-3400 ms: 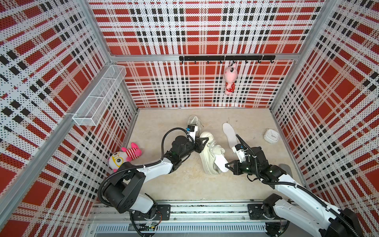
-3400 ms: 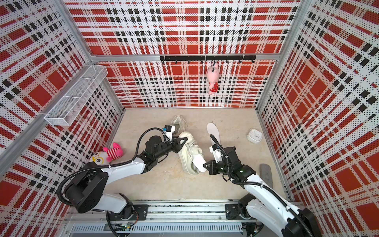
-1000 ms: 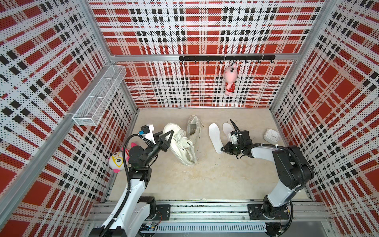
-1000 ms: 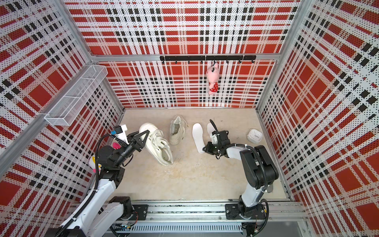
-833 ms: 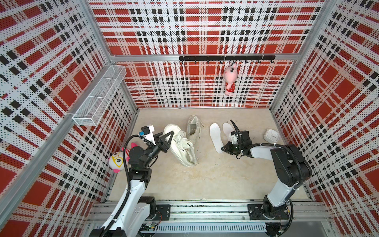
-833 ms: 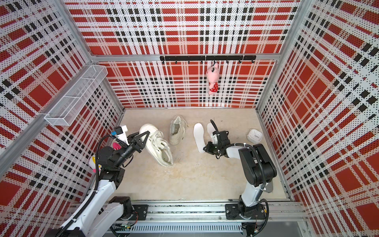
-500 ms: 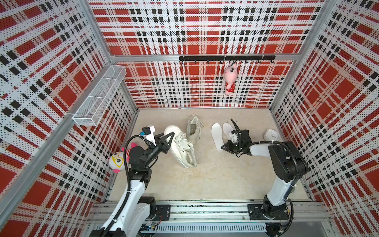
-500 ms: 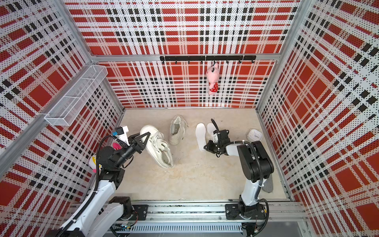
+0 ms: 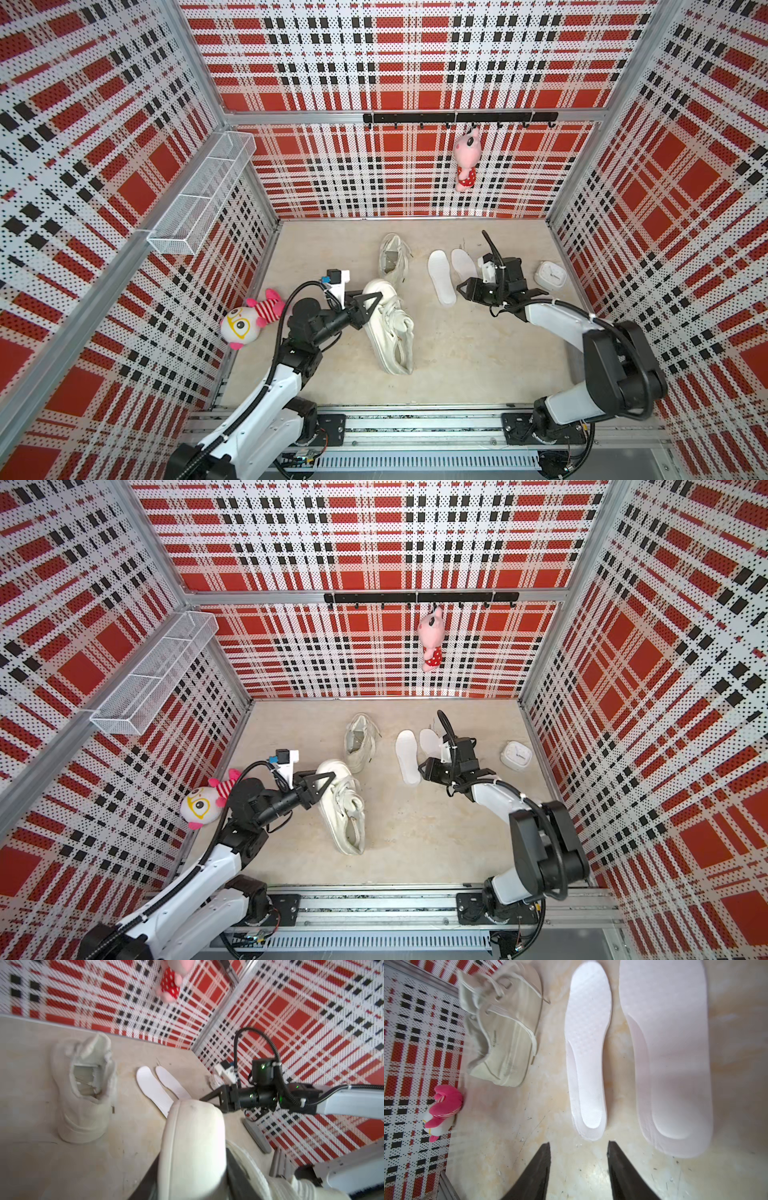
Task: Remove the insole from the shoe
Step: Place the insole at the center of the board, then place the shoe at the center of the board.
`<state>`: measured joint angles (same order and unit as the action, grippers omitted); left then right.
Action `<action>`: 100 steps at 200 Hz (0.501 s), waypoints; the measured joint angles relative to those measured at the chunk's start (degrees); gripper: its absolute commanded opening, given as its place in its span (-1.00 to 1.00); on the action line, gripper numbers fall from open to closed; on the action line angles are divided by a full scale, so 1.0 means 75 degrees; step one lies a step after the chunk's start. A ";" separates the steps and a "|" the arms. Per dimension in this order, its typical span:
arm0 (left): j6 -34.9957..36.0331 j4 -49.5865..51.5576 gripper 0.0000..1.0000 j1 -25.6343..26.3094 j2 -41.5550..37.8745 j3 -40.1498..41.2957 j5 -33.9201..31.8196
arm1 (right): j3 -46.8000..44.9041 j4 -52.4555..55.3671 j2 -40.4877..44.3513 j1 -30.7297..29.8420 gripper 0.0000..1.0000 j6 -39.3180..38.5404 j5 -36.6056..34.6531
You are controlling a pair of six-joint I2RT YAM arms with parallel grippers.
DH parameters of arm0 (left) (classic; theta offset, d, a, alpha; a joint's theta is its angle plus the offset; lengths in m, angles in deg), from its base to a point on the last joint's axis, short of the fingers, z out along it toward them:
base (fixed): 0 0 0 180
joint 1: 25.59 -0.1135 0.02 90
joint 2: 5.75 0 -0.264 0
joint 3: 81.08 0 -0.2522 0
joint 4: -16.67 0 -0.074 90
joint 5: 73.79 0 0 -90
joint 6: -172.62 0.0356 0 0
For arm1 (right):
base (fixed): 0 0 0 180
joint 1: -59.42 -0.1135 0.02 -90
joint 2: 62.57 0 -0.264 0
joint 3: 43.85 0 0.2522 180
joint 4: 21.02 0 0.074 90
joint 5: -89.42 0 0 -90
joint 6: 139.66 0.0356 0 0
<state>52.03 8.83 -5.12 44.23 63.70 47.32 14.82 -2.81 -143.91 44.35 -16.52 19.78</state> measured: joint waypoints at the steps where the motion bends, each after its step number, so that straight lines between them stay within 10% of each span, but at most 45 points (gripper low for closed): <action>1: 0.0006 0.0015 -0.74 0.0029 0.0015 0.0000 -0.0009 | -0.0009 0.0009 0.0035 0.0000 0.07 -0.0006 -0.0003; 100: -0.0877 -0.2200 -0.59 0.2308 0.3445 -0.0224 -0.0131 | -0.0839 0.0868 0.2226 0.0017 0.22 -0.0245 -0.0766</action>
<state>45.45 -7.67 12.19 70.07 62.02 46.33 8.53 3.70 -127.21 44.48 -18.35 14.03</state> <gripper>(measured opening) 0.394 0.609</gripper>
